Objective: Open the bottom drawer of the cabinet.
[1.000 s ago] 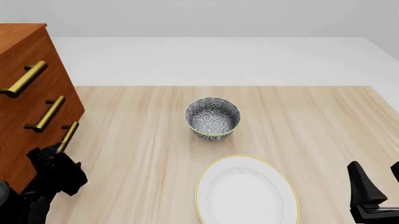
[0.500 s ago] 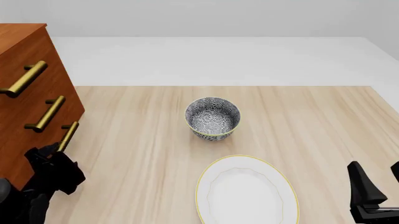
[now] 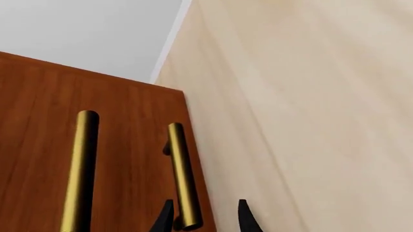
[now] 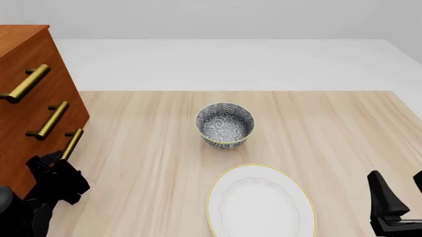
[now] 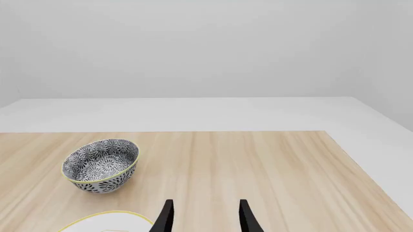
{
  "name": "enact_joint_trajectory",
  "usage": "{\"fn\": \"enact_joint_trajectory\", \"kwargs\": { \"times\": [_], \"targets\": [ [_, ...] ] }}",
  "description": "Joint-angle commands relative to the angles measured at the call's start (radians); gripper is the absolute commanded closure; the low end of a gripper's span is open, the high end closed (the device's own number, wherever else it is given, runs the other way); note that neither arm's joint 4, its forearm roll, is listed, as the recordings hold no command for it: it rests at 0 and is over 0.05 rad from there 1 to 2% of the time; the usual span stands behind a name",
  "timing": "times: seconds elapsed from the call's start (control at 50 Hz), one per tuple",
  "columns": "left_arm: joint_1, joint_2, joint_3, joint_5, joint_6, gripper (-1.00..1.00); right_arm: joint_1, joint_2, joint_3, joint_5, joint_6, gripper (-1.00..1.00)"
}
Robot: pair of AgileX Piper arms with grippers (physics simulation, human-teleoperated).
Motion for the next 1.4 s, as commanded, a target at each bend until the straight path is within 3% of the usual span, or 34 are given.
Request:
{"fn": "enact_joint_trajectory", "kwargs": {
  "times": [0.02, 0.06, 0.08, 0.12, 0.68, 1.4],
  "targets": [
    [0.008, 0.051, -0.024, 0.0, 0.034, -1.0, 0.0, 0.001, 0.0, 0.0, 0.0, -1.0],
    [0.004, 0.057, -0.027, 0.0, 0.039, -1.0, 0.0, 0.0, 0.0, 0.0, 0.0, -1.0],
    [0.004, 0.048, -0.027, 0.0, 0.043, 1.0, 0.0, 0.0, 0.0, 0.0, 0.0, -1.0],
    [-0.007, 0.039, -0.026, 0.0, 0.072, 1.0, 0.0, 0.0, 0.0, 0.0, 0.0, -1.0],
    [-0.049, 0.029, -0.033, 0.0, 0.127, 1.0, 0.0, 0.0, 0.0, 0.0, 0.0, -1.0],
    [-0.182, 0.057, -0.079, 0.0, 0.112, 1.0, 0.0, -0.001, 0.0, 0.0, 0.0, -1.0]
  ]
}}
